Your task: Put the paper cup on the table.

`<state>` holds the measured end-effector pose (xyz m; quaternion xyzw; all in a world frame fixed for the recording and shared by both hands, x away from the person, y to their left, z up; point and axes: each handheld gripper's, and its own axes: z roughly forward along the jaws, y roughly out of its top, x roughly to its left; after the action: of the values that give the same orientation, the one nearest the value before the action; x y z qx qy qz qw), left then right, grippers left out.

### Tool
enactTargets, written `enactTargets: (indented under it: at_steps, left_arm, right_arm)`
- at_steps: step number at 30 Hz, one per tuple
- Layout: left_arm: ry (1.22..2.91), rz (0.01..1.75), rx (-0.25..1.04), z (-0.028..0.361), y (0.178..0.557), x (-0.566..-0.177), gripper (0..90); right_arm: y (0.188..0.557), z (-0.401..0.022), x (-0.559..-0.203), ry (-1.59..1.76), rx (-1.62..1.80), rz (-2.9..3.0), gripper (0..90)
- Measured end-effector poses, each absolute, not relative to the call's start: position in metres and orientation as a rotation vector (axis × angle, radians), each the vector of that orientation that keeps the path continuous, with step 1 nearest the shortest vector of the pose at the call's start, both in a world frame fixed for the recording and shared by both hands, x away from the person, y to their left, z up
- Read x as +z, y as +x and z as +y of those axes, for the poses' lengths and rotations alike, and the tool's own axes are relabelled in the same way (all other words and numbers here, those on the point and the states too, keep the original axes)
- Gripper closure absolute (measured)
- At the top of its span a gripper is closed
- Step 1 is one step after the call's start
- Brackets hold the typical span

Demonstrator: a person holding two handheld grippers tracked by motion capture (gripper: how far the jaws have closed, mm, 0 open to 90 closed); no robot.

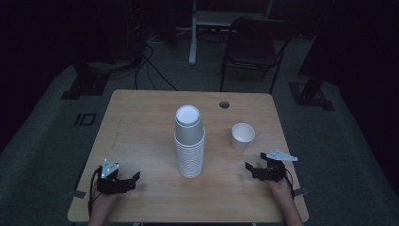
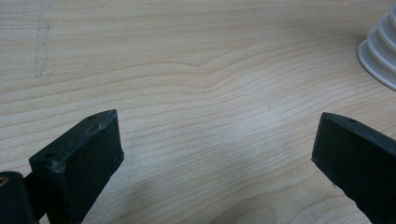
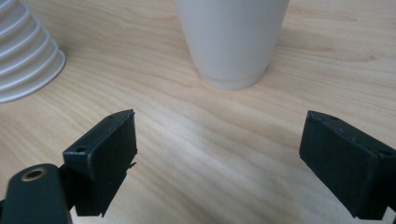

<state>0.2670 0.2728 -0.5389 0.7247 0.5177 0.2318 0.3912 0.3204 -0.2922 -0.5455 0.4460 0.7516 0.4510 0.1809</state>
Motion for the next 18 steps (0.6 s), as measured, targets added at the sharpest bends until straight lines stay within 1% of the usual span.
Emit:
enactTargets:
  at_steps: [18]
  left_arm:
    - [1.877,1.326,0.594,0.271,0.267,-0.543,2.1]
  right_arm:
    - [0.282,-0.308,-0.547,1.245,1.245,2.163,10.7]
